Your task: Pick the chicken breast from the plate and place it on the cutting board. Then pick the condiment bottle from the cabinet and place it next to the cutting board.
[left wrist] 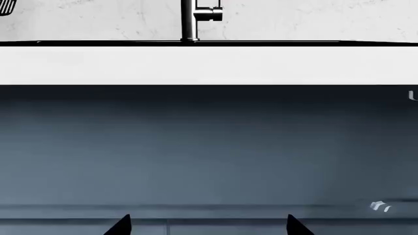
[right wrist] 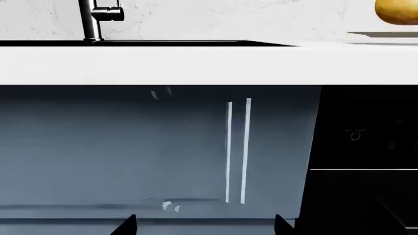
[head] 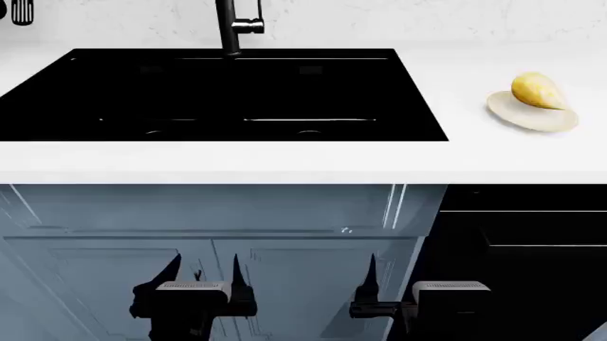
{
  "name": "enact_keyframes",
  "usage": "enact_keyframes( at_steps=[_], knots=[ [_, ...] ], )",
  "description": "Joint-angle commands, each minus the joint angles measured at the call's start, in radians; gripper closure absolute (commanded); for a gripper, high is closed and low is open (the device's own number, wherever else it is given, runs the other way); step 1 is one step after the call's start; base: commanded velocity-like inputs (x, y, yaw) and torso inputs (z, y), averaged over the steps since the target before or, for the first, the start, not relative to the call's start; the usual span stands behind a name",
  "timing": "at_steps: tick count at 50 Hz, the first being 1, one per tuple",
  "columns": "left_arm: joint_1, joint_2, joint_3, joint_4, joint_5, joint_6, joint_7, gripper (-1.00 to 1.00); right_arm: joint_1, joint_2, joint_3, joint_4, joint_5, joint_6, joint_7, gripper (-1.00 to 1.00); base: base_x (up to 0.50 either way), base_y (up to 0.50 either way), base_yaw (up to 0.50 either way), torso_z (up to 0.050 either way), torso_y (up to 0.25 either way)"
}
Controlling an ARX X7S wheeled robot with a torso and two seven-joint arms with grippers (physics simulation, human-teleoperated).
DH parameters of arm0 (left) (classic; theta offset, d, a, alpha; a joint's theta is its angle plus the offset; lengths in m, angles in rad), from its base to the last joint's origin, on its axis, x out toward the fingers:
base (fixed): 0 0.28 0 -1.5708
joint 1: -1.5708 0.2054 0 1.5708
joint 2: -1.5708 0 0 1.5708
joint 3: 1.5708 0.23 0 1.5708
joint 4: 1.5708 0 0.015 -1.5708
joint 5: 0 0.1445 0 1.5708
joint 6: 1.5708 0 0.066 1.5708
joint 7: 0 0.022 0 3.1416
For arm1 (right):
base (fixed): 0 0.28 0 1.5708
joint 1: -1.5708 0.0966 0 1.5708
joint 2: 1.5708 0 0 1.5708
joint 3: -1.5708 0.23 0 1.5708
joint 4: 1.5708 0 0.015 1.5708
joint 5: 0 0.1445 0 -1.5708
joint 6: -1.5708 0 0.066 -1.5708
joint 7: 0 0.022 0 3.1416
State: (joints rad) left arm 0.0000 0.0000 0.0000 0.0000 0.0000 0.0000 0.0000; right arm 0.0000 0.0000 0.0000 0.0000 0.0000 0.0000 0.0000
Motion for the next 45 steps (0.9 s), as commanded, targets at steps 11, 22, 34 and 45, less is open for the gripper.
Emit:
enact_keyframes(
  at_steps=[11,22,34,45],
  knots=[
    [0.006,-0.046,0.039,0.003,-0.078,0.032,-0.042,-1.0,-0.002,0.047,-0.058,0.007,0.04,0.01,0.045,-1.0,0.0,0.0,0.0,0.007,0.0],
    [0.014,-0.074,0.075,0.024,-0.104,0.039,-0.03,-1.0,0.003,0.066,-0.085,-0.002,0.048,0.031,0.068,-1.0,0.0,0.0,0.0,0.05,0.0],
    [-0.074,-0.145,0.078,0.308,-0.133,-0.246,-0.045,-1.0,0.064,0.111,-0.106,-0.287,0.053,0.344,0.074,-1.0,0.0,0.0,0.0,0.05,0.0],
    [-0.287,-0.221,0.074,0.556,-0.275,-0.691,0.0,-1.0,0.247,0.142,-0.079,-0.58,0.157,0.785,0.039,-1.0,0.0,0.0,0.0,0.05,0.0]
  ],
)
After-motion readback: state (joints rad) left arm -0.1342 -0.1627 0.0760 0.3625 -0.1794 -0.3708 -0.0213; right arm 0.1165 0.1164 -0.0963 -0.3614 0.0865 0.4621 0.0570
